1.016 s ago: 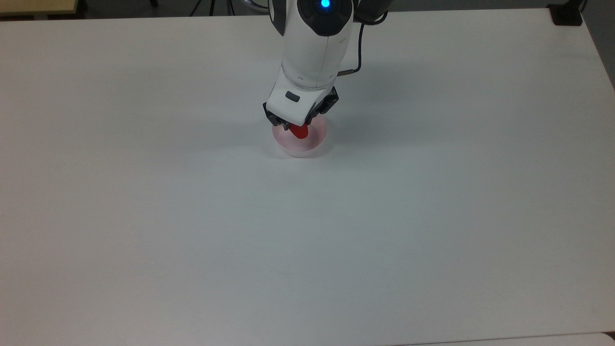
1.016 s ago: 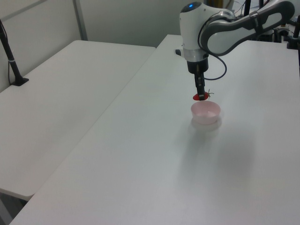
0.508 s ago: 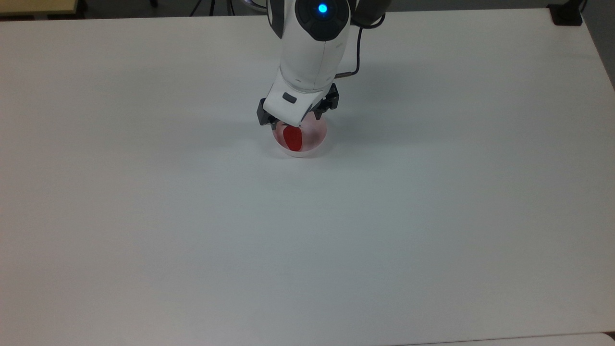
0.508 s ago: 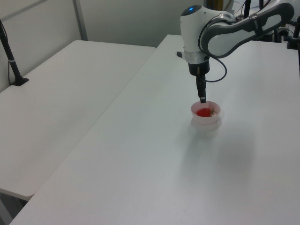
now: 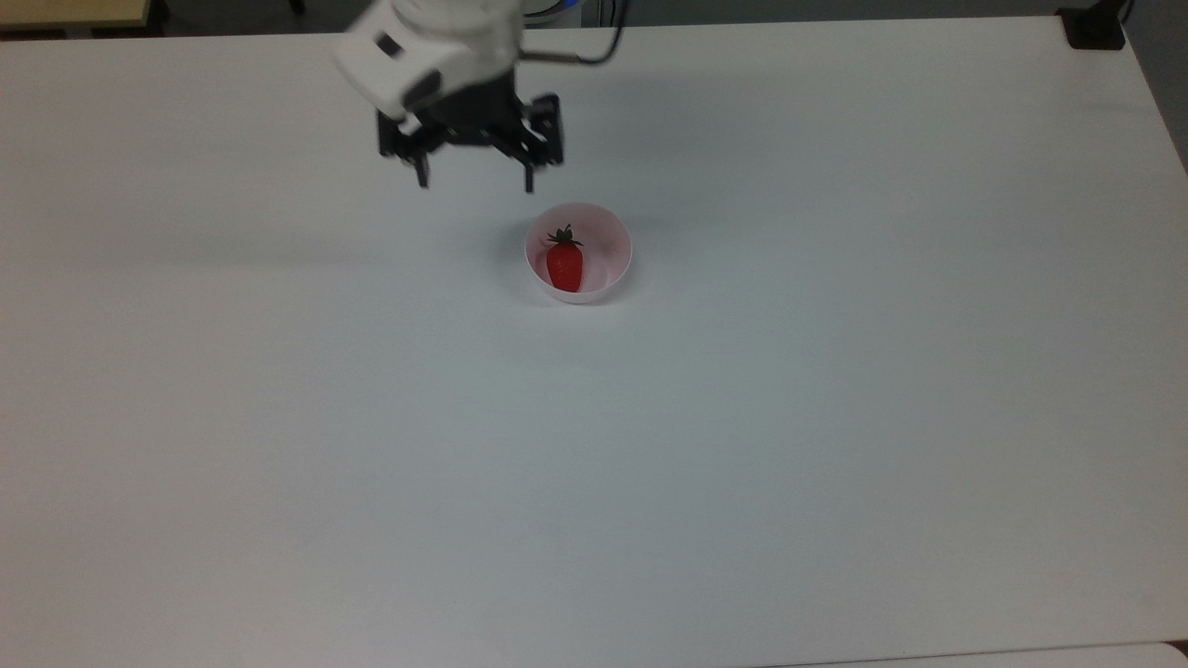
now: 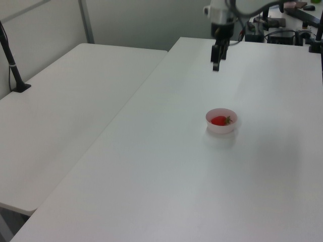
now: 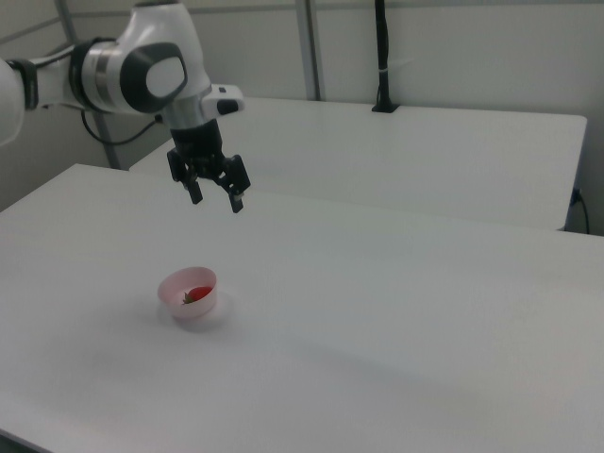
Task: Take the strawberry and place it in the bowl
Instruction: 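Open the gripper and raise it away from the bowl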
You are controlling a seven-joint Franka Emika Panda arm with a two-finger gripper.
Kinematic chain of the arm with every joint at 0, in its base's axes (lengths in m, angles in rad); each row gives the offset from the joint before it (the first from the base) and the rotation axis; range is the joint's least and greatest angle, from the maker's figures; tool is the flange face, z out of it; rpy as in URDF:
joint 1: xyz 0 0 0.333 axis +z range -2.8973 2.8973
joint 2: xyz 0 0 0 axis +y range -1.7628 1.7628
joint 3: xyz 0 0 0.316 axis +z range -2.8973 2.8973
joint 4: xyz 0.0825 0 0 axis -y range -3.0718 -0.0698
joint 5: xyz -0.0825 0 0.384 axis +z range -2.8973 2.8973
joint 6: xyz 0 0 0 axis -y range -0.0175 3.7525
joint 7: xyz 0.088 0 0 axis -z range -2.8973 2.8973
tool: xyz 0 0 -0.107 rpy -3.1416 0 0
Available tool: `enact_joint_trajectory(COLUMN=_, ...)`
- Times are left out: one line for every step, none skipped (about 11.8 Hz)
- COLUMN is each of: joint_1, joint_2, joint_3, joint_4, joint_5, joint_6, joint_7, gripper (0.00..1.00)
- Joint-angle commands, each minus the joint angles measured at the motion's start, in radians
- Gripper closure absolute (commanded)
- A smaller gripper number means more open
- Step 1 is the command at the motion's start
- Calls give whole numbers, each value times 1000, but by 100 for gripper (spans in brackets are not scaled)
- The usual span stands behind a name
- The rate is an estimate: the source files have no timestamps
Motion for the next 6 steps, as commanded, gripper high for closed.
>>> enact_joint_trajectory(joint_1=-100, joint_2=-55, joint_3=82, joint_4=-8, joint_5=-3, joint_6=-83, joint_7=99, gripper=0)
enact_joint_trajectory(joint_1=-105, joint_2=-52, joint_3=82, joint_4=-9, joint_5=-3, joint_6=-78, joint_7=110, gripper=0)
enact_joint_trajectory(joint_1=-106, joint_2=-52, joint_3=79, joint_4=-9, joint_5=-3, joint_6=-77, joint_7=111, gripper=0)
enact_joint_trajectory(joint_1=-103, joint_2=-52, joint_3=64, joint_4=-8, joint_5=-3, joint_6=-77, joint_7=101, gripper=0)
enact_joint_trajectory(joint_1=-94, joint_2=-50, joint_3=49, joint_4=-8, joint_5=-3, joint_6=-75, joint_7=101, gripper=0)
enact_joint_trajectory(joint_1=-82, joint_2=-50, joint_3=43, joint_4=-8, joint_5=-3, joint_6=-75, joint_7=101, gripper=0)
